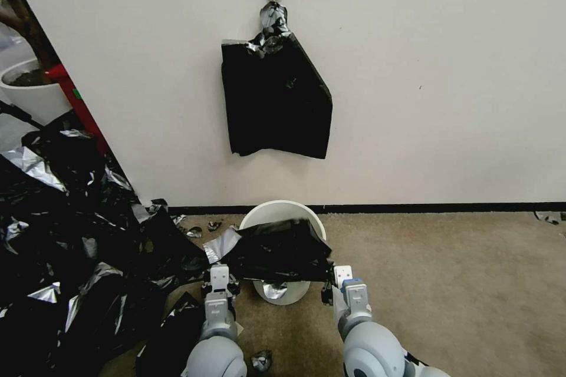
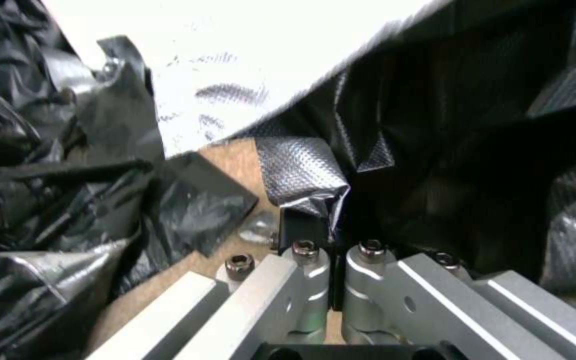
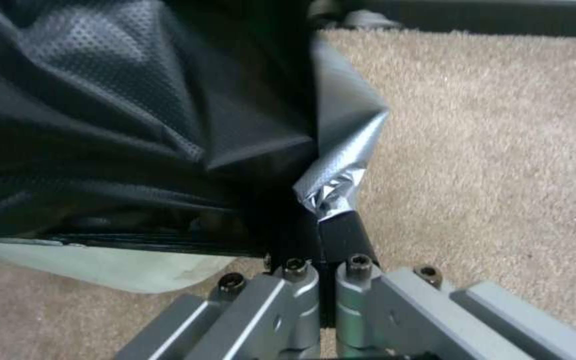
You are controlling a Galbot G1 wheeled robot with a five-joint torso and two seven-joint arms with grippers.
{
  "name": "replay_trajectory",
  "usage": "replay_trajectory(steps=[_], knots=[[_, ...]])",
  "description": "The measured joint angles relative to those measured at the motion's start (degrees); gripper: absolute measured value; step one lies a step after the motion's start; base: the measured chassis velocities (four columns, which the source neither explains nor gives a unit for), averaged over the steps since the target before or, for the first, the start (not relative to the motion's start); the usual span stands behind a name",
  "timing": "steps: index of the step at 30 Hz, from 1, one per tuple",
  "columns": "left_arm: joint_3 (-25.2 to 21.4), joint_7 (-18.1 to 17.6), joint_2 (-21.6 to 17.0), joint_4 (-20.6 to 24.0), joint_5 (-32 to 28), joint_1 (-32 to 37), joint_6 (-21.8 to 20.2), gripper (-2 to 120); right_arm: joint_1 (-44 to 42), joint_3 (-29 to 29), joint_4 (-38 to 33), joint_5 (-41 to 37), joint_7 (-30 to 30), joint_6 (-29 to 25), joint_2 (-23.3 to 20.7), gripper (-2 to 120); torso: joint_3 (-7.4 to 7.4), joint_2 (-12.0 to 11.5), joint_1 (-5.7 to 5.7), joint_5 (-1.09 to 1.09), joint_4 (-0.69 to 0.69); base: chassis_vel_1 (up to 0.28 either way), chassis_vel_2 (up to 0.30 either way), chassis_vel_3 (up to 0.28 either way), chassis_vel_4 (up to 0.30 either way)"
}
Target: Place a trash bag onto the trash bin.
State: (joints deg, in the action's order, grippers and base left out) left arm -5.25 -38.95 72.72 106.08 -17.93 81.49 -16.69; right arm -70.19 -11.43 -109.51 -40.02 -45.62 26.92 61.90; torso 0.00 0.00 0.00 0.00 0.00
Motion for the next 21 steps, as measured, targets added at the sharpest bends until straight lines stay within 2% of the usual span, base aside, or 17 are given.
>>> replay_trajectory(steps=[4,13,14,16,17,20,21], knots=[[0.0,0.0,0.48,-2.33,-0.99,-1.86,-0.38,0,0.48,0.22,1.76,0.87,0.81,0.01,1.37,0,0.0,0.0,0.0,0.0,0.0,0.0,0.0,0.0,0.0],[-0.19,0.02,0.21,-2.28,-3.46,-2.78,-2.44,0,-0.13,1.57,1.72,1.75,5.1,1.14,0.98,0,0.0,0.0,0.0,0.0,0.0,0.0,0.0,0.0,0.0],[-0.31,0.17,-0.08,-1.74,-3.97,-2.53,-2.81,0,-0.55,1.86,1.09,1.63,5.78,1.44,0.62,3,0.0,0.0,0.0,0.0,0.0,0.0,0.0,0.0,0.0],[-0.89,1.28,-0.93,0.18,-5.36,-1.51,-4.0,8,-1.92,2.33,-1.06,1.39,6.81,1.74,-0.81,12,0.0,0.0,0.0,0.0,0.0,0.0,0.0,0.0,0.0],[-0.89,1.28,-0.93,0.18,-5.36,-1.51,-4.0,8,-1.92,2.33,-1.06,1.39,6.81,1.74,-0.81,12,0.0,0.0,0.0,0.0,0.0,0.0,0.0,0.0,0.0],[-2.08,3.84,-2.93,3.68,-6.43,0.26,-7.55,23,-4.74,2.52,-5.63,1.37,6.97,1.65,-3.32,26,-0.01,0.0,0.0,0.0,0.0,0.0,0.0,0.0,0.0],[-2.08,3.84,-2.93,3.68,-6.43,0.26,-7.55,23,-4.74,2.52,-5.63,1.37,6.97,1.65,-3.32,26,-0.01,0.0,0.0,0.0,0.0,0.0,0.0,0.0,0.0]])
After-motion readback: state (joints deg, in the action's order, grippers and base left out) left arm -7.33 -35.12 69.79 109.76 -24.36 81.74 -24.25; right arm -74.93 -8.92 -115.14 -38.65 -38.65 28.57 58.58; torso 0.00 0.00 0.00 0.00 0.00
